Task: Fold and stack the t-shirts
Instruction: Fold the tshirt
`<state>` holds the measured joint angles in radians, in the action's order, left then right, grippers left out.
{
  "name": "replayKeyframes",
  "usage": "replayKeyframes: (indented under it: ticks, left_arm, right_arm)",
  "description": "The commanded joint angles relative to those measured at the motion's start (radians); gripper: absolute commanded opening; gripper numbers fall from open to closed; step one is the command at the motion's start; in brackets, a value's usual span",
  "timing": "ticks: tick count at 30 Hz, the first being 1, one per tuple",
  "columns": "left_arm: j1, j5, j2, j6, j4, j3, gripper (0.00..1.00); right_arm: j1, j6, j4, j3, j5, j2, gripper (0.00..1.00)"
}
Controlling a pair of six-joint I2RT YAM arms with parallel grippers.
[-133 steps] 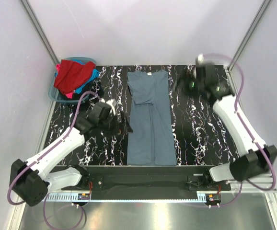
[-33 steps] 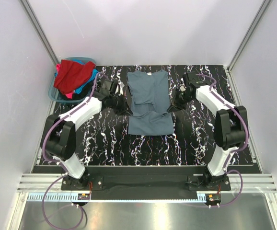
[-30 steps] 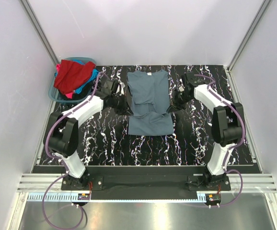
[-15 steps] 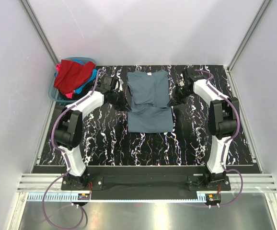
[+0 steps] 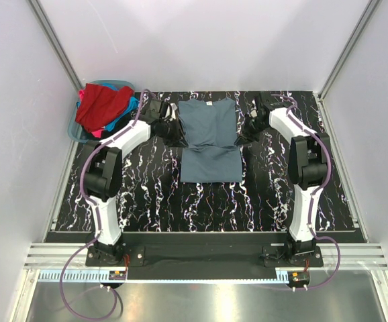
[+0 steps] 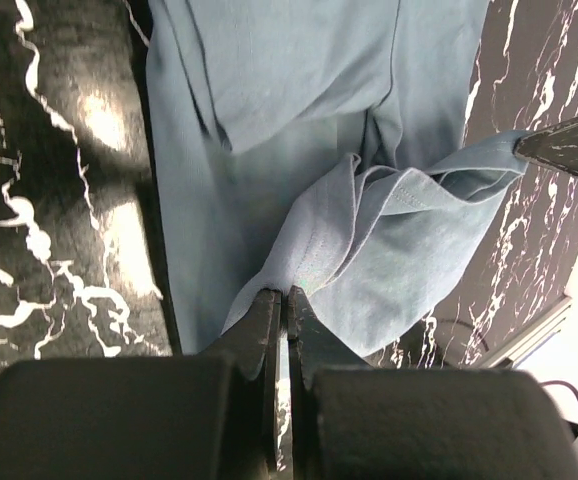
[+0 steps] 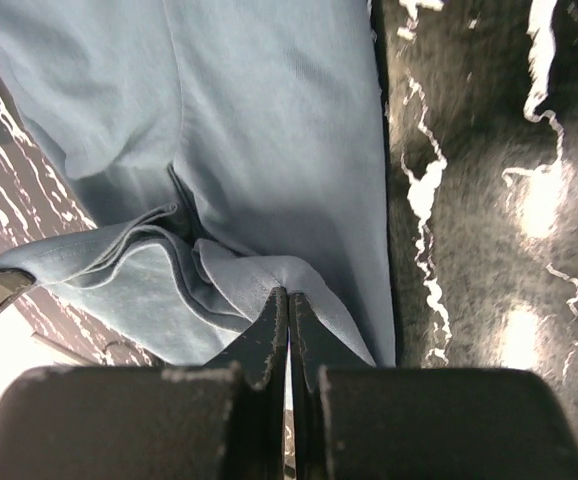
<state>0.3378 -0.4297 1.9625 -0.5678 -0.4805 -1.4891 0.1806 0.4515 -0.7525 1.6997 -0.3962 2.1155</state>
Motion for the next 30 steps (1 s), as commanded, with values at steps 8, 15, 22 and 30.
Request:
replayKeyframes:
  ticks: [8,15,22,30]
  left_arm:
    - [-0.022,0.028,0.068,0.022,0.023,-0.071,0.00]
    - [-0.036,0.040,0.101,0.037,0.022,-0.097,0.00]
    - [-0.039,0.028,0.115,0.040,0.022,-0.132,0.00]
    - [-0.039,0.014,0.052,0.023,0.026,-0.123,0.00]
  right_arm:
    - [-0.013,-0.036,-0.002,0.117,0.025,0.083,0.00]
    - [-0.015,-0.042,-0.016,0.170,0.023,0.129,0.00]
    - [-0.016,-0.053,-0.028,0.195,0.051,0.117,0.00]
    - [-0.018,-0.053,-0.042,0.212,0.037,0.077,0.00]
